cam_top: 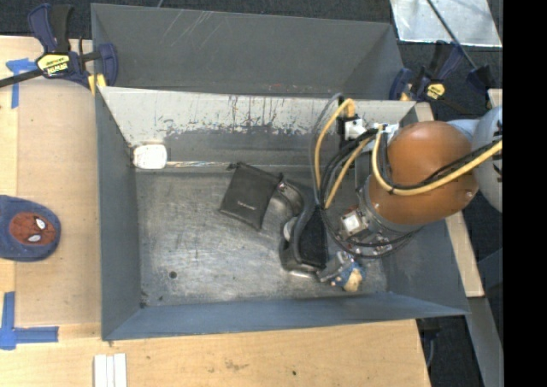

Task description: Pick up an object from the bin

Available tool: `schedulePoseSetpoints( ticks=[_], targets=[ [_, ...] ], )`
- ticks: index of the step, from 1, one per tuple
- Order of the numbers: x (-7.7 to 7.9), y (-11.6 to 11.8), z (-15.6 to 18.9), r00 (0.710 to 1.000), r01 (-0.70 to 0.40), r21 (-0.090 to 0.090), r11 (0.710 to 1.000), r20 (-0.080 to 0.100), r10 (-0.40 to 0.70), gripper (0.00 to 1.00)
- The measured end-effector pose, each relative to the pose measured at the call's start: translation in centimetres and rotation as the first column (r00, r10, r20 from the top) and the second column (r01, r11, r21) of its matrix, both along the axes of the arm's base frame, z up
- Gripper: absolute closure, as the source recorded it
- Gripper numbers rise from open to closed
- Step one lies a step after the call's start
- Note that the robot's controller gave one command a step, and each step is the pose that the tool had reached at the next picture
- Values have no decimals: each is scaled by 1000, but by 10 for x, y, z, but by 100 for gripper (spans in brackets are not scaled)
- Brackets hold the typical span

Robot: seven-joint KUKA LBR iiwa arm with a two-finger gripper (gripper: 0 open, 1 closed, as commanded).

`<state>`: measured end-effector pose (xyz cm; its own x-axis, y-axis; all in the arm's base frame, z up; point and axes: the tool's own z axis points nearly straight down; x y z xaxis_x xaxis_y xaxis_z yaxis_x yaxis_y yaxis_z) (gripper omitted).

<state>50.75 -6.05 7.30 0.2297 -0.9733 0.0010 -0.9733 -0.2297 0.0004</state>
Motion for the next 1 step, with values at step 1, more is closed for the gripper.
schedulePoseSetpoints(
  ticks=[1],
  targets=[
    [0,0,31,1000,1,1,1000,-1,-1,100]
  ],
)
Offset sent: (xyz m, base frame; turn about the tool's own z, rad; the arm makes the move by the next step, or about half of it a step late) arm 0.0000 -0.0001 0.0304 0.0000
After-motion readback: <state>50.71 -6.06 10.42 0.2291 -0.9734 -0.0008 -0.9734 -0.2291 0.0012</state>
